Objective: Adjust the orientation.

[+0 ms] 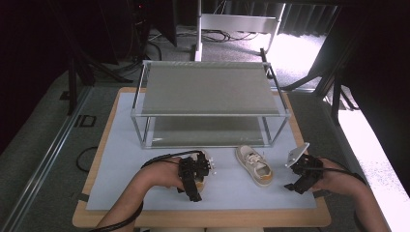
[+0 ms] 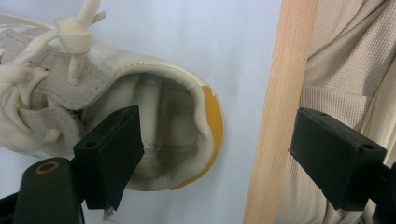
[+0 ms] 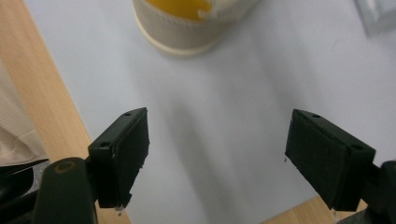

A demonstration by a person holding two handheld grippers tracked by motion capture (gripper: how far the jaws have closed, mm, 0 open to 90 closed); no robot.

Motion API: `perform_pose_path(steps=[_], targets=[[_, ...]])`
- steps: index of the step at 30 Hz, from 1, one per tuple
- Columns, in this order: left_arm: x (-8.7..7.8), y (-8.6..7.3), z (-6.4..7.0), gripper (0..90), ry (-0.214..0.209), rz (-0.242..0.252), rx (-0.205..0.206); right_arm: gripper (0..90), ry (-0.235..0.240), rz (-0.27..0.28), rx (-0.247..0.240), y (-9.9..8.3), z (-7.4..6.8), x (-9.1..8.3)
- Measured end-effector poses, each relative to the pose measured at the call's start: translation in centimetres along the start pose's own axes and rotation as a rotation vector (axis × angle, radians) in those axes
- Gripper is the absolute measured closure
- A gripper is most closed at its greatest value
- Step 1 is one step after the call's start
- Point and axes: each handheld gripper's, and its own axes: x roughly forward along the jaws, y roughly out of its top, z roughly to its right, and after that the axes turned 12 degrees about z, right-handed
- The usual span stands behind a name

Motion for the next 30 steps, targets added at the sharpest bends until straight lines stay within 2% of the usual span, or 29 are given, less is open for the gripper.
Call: perform_pose_path(steps=[3,7,9,12,13,17,18,21,25,27,30], targets=[[0.0,0.0,0.0,16.3,0.000,0.001,0.000,22.1,0.005,0.015,-0.027,0.9,-0.2,-0.5],[0.1,0.1,0.1,16.3,0.000,-0.002,0.002,23.4,0.036,0.071,-0.066,2.1,-0.6,-1.0],[0.1,0.1,0.0,16.3,0.000,-0.002,0.002,24.3,0.040,0.077,-0.073,2.4,-0.7,-1.1],[0.1,0.0,0.0,16.3,0.000,-0.004,0.002,25.8,0.058,0.087,-0.120,3.4,-1.2,-0.9],[0.1,0.0,0.0,16.3,0.000,-0.004,0.002,28.7,0.057,0.095,-0.132,3.7,-1.3,-0.9],[0.1,0.1,0.0,16.3,-0.001,-0.005,0.005,33.1,0.084,0.144,-0.177,4.9,-1.6,-0.9],[0.1,0.1,0.0,16.3,-0.001,-0.006,0.005,34.9,0.085,0.149,-0.206,5.3,-1.7,-0.8],[0.1,0.1,0.0,16.3,-0.001,-0.008,0.005,42.2,0.117,0.124,-0.261,6.2,-2.1,-0.3],[0.1,0.1,0.0,16.3,-0.003,-0.008,0.005,50.8,0.133,0.083,-0.325,6.9,-2.3,0.6],[0.1,0.1,0.0,16.3,-0.003,-0.007,0.006,53.3,0.144,0.066,-0.325,7.1,-2.3,0.8],[0.1,0.1,0.0,16.3,-0.005,-0.008,0.008,58.4,0.179,-0.002,-0.366,7.6,-2.4,1.9]])
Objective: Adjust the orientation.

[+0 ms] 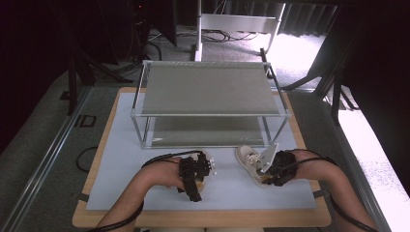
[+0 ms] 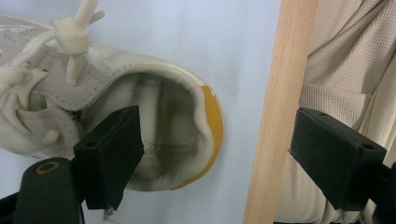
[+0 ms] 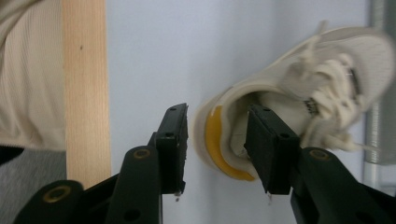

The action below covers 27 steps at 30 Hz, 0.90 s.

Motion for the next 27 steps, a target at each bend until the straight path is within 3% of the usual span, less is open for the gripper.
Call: perform_pose_path(steps=[3,9,18,23,27], targets=[[0.0,-0.1,0.0,16.3,-0.001,0.002,-0.003,62.6,0.009,-0.041,-0.026,0.3,0.2,0.8],[0.0,-0.2,0.0,16.3,-0.002,0.008,0.000,70.5,0.031,-0.102,-0.032,0.3,0.2,2.2],[0.0,-0.2,0.1,16.3,0.008,0.009,0.008,73.7,0.013,-0.070,0.000,1.0,-0.2,2.4],[0.0,-0.2,0.1,16.3,0.010,0.008,0.008,77.2,-0.004,-0.003,0.021,2.2,-0.5,2.3],[0.0,-0.2,0.2,16.4,0.010,0.006,0.007,77.5,-0.003,-0.001,0.024,3.4,-0.8,2.5]])
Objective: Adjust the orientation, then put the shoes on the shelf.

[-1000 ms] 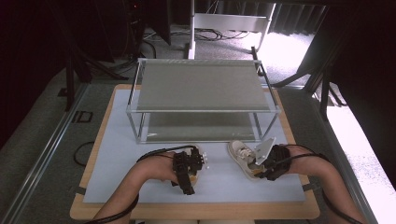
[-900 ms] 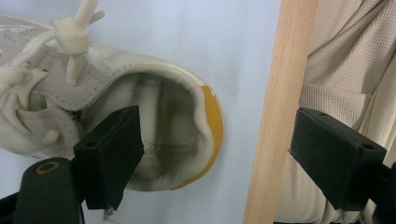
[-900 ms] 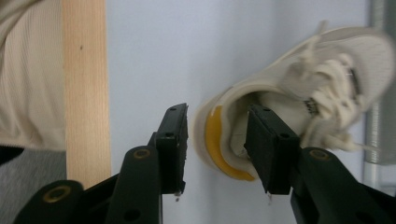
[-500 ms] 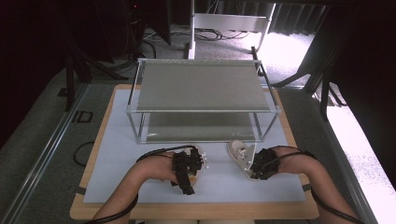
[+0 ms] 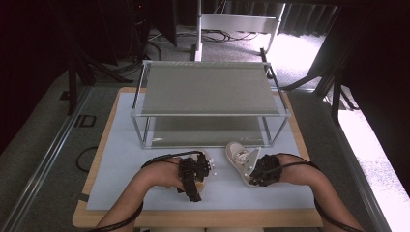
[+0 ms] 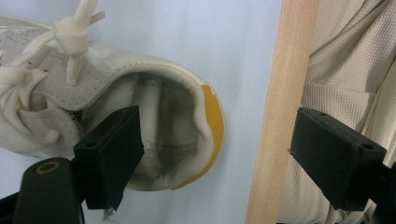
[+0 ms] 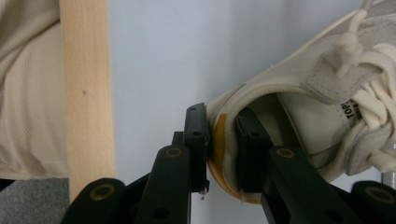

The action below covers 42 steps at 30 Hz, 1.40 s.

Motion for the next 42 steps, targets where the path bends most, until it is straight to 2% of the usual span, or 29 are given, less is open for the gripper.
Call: perform_pose_path(steps=[4,6,8,9,12,15,16,18,19,21,23,24,26,27,31,33,34,37,40,42], targets=[[-0.1,0.0,0.1,16.6,0.010,0.004,0.006,77.5,0.008,-0.040,0.003,0.9,-0.3,0.7],[-0.2,0.0,0.2,16.7,0.019,0.008,0.017,76.3,0.030,-0.046,0.020,1.3,-0.5,1.3],[-0.2,-0.1,0.5,16.8,0.041,0.013,0.035,74.5,0.046,-0.020,0.036,1.5,-0.5,1.8],[-0.3,-0.1,0.6,18.0,0.050,0.012,0.043,73.1,0.048,-0.005,0.029,1.6,-0.6,2.0],[-0.5,-0.2,0.8,21.9,0.070,0.026,0.049,64.6,0.060,0.042,0.031,1.6,-0.7,1.8],[-0.7,0.0,0.8,29.2,0.076,0.044,0.059,59.4,0.075,0.048,0.045,1.6,-0.8,1.5],[-0.7,0.1,0.9,36.3,0.077,0.048,0.058,59.4,0.075,0.050,0.042,1.6,-0.8,1.4],[-0.5,0.1,0.9,43.3,0.070,0.037,0.066,59.4,0.054,0.040,0.010,1.5,-0.9,1.3],[-0.2,0.2,0.9,45.7,0.069,0.025,0.072,59.8,0.048,0.034,-0.012,1.4,-1.0,1.3],[0.3,0.1,0.7,49.6,0.062,0.000,0.058,66.2,0.030,0.024,-0.034,1.4,-0.9,1.2],[0.6,-0.1,0.5,50.4,0.057,-0.016,0.048,69.0,0.041,0.033,-0.043,1.4,-0.8,1.2],[0.7,-0.2,0.4,54.6,0.053,-0.013,0.043,70.7,0.051,0.034,-0.050,1.5,-0.8,1.3],[0.8,-0.3,0.2,61.0,0.061,0.005,0.048,73.0,0.059,0.026,-0.055,1.7,-0.8,1.4],[0.7,-0.4,0.1,64.7,0.052,0.016,0.054,73.4,0.060,0.021,-0.058,1.8,-0.8,1.4],[0.2,-0.3,0.3,68.1,0.041,0.064,0.082,74.3,0.053,0.025,-0.052,1.8,-0.5,1.1],[-0.3,0.0,0.4,69.2,0.044,0.102,0.108,74.3,0.043,0.049,-0.029,1.8,-0.3,0.7],[-0.5,0.1,0.4,69.5,0.041,0.107,0.104,74.4,0.034,0.064,-0.022,1.8,-0.1,0.5],[-1.0,0.1,0.2,71.7,0.069,0.119,0.149,74.6,-0.001,0.088,-0.009,2.0,0.1,0.1],[-1.7,0.3,0.0,73.4,0.123,0.166,0.195,74.6,-0.036,0.095,0.011,2.3,0.6,0.0],[-2.2,0.5,-0.5,74.2,0.139,0.205,0.216,74.5,-0.066,0.107,0.025,2.5,1.0,-0.1]])
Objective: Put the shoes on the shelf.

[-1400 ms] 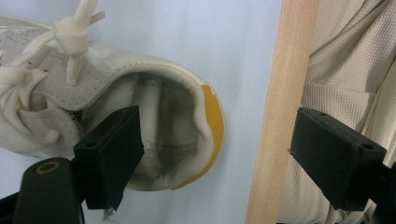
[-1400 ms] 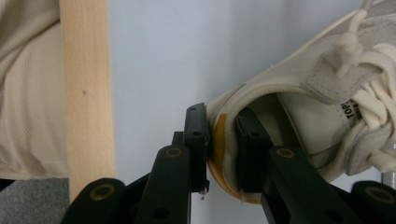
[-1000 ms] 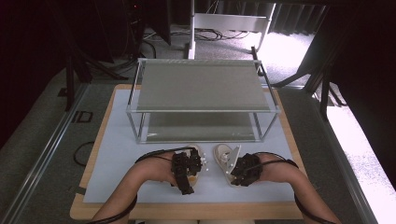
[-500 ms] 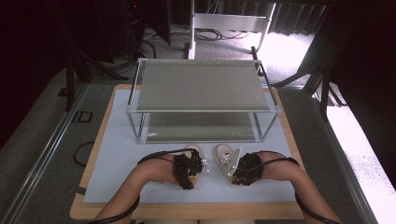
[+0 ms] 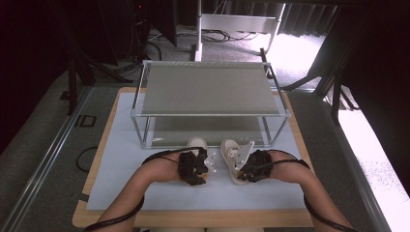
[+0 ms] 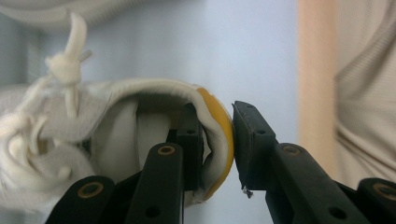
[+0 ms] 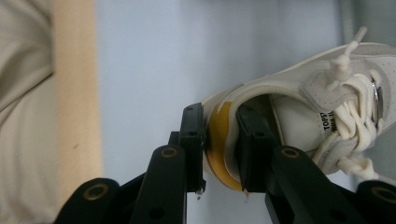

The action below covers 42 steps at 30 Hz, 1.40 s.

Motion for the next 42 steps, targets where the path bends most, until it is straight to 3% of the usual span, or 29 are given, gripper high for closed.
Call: perform_pose_path(steps=[1,6,11,17,21,25,26,31,32,35,38,39,42], targets=[[-0.1,0.0,-0.3,74.3,0.019,0.021,0.016,74.5,-0.012,0.013,0.004,0.1,0.3,0.0],[0.5,-0.2,-2.3,75.5,0.035,0.071,0.080,74.5,-0.070,0.066,0.043,0.6,1.3,-0.3],[1.6,-0.7,-4.1,75.7,0.020,0.137,0.080,74.5,-0.117,0.091,0.094,0.8,2.8,0.2],[2.7,-1.3,-6.5,75.7,0.003,0.152,0.053,74.3,-0.167,0.086,0.137,0.8,4.5,1.3],[3.4,-1.5,-7.7,75.8,-0.008,0.160,0.073,74.4,-0.206,0.073,0.142,1.2,5.5,2.7],[4.1,-1.8,-8.7,75.7,-0.012,0.144,0.051,74.3,-0.206,0.069,0.147,1.6,6.3,3.4],[4.3,-2.0,-8.9,75.7,-0.013,0.139,0.063,74.4,-0.202,0.067,0.140,1.7,6.4,3.6],[4.2,-2.2,-9.8,75.4,-0.021,0.189,0.033,74.4,-0.186,0.067,0.131,1.8,6.7,4.4],[4.7,-2.3,-9.3,75.4,-0.012,0.260,-0.051,74.4,-0.184,0.063,0.126,1.9,6.8,4.5],[4.6,-2.3,-9.6,75.3,-0.015,0.236,-0.027,73.8,-0.201,0.071,0.138,2.0,6.6,4.9],[4.8,-2.4,-9.3,74.6,0.004,0.265,-0.044,72.9,-0.211,0.088,0.142,1.8,6.4,5.0],[4.2,-2.4,-9.7,73.4,0.006,0.211,0.023,71.8,-0.217,0.098,0.143,1.7,6.4,5.0],[4.0,-2.5,-9.6,65.9,0.082,0.226,0.028,63.5,-0.253,0.111,0.158,1.5,6.3,4.6]])
